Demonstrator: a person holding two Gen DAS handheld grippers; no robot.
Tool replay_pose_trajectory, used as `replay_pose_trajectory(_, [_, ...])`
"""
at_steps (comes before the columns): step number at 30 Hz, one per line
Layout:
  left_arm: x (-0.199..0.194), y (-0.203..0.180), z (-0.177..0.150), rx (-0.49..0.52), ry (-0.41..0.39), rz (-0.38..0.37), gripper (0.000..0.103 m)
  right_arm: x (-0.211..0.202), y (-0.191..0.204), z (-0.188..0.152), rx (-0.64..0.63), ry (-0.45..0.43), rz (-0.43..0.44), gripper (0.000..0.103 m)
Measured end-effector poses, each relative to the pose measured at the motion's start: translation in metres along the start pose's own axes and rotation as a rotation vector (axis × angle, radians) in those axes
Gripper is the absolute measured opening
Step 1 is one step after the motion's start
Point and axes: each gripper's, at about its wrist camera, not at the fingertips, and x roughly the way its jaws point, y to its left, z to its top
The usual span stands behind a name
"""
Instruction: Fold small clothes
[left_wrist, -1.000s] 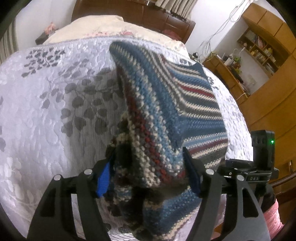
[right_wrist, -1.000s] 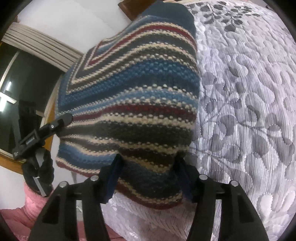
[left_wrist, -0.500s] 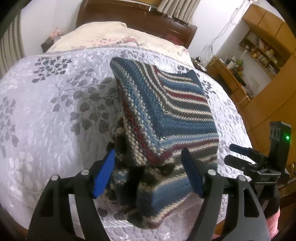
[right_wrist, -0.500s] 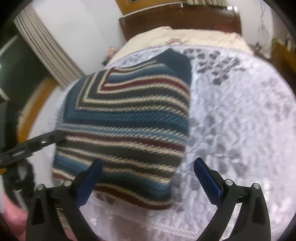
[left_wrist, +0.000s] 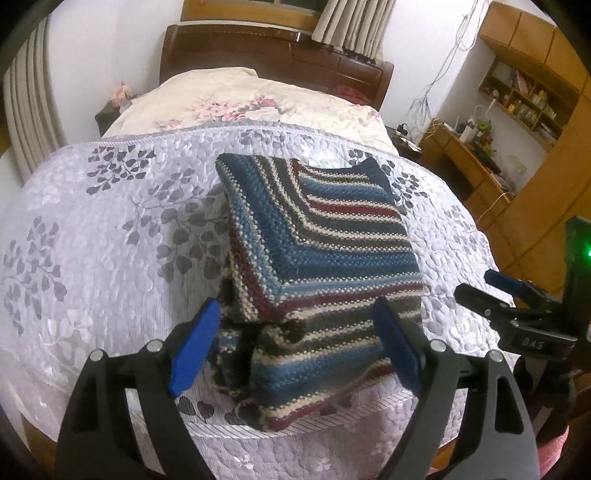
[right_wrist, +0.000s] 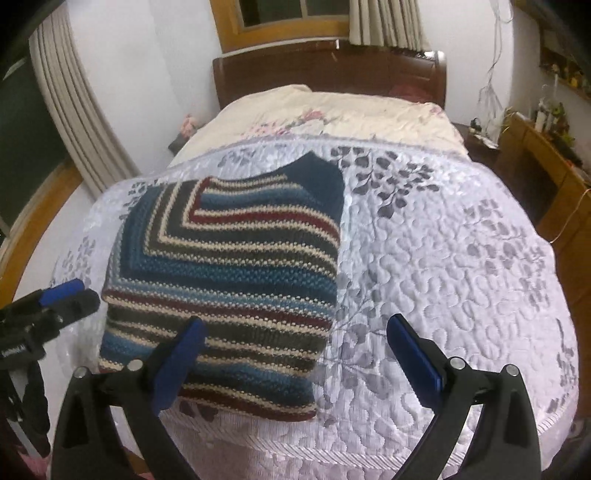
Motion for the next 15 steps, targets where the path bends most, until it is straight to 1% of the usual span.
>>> replay_pose_trajectory(4, [0.002, -0.006, -0.002, 0.012, 0.008, 0.019, 0.084, -0.008, 0.003, 0.0, -0.015, -0.025, -0.06, 0.099])
replay_pose_trajectory(10, [0.003, -0.011, -0.008, 0.014, 0.022, 0.035, 0.084, -0.016, 0.005, -0.001, -0.007, -0.04, -0.032, 0.099])
replay_pose_trajectory(15, [0.001, -0.015, -0.012, 0.022, 0.027, 0.05, 0.084, -0.017, 0.007, -0.007, 0.003, -0.027, -0.02, 0.099])
